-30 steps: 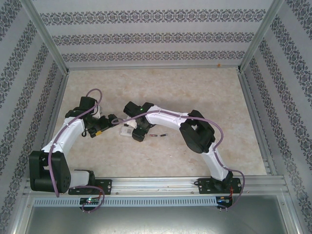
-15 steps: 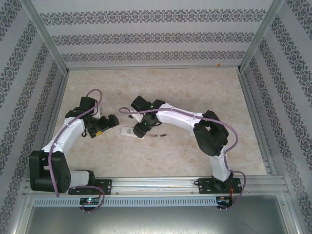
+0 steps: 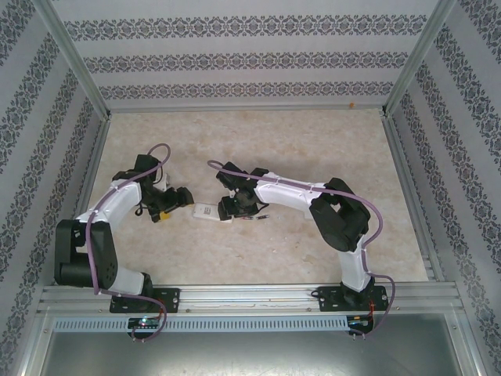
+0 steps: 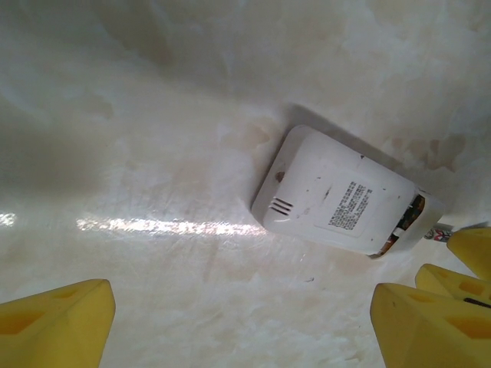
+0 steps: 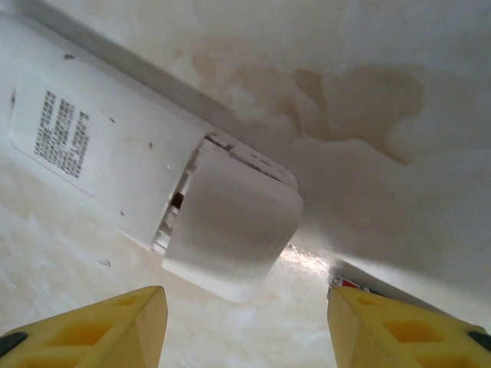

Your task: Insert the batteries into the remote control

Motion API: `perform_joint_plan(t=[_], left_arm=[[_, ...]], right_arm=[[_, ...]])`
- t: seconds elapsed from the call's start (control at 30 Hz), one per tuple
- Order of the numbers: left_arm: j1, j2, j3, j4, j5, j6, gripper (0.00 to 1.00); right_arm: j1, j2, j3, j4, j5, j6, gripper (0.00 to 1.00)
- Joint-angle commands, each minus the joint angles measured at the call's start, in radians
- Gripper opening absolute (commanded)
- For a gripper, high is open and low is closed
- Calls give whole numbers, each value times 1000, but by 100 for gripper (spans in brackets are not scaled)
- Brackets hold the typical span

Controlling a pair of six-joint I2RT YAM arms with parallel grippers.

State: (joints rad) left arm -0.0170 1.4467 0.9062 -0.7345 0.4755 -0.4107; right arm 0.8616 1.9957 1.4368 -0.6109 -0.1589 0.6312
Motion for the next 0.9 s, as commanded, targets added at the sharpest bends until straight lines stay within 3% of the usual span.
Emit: perform_joint_plan(t=[0.0,0.37,0.87], left_arm=[[-33,33,34,-55,9,47,86],[-96,178,81,-76,-62,98,78],[-96,292,71,-36,-81,119,61]], right_arm=[[2,-11,8,5,36,58,57],[-8,59,69,-4,59,68,54],[-43,106,89,-14,88,123,51]])
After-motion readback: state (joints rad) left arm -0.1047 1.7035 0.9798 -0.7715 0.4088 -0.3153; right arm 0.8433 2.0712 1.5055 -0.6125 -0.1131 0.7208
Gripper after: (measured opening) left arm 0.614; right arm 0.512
